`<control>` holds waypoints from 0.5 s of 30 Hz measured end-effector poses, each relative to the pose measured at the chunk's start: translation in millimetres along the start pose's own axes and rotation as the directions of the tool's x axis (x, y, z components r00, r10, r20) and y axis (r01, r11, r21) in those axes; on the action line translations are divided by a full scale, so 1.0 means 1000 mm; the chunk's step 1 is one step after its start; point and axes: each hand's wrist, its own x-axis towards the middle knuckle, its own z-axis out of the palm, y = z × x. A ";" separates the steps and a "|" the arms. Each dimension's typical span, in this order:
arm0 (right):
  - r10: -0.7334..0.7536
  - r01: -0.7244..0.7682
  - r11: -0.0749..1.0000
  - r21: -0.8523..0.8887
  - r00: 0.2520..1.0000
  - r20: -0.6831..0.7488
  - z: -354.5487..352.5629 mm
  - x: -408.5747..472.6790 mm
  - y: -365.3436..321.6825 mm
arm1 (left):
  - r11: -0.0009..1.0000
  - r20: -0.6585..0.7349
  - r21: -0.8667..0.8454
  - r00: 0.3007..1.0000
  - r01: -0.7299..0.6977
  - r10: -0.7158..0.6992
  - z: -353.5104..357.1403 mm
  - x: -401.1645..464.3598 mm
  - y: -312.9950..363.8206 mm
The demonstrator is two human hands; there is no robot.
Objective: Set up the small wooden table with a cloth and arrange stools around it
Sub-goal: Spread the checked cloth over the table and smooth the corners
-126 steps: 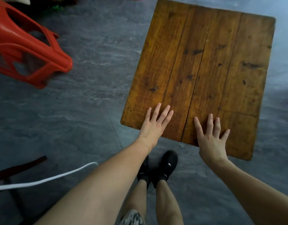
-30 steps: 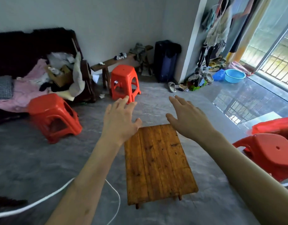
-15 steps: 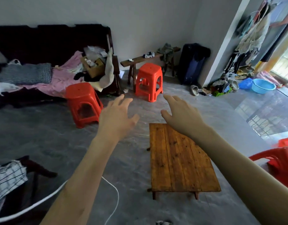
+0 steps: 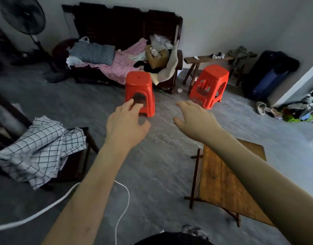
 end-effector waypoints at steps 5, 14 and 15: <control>-0.127 0.128 0.992 -0.007 0.989 0.070 0.020 0.018 -0.065 | 0.991 -0.012 0.014 0.991 0.133 -0.133 -0.008 -0.026 -0.061; -0.317 0.317 0.948 0.027 0.934 0.166 0.069 0.066 -0.155 | 0.937 0.030 0.013 0.936 0.350 -0.350 0.000 -0.053 -0.157; -0.334 0.332 0.942 0.038 0.927 0.170 0.075 0.074 -0.165 | 0.930 0.029 0.024 0.929 0.368 -0.369 0.001 -0.053 -0.168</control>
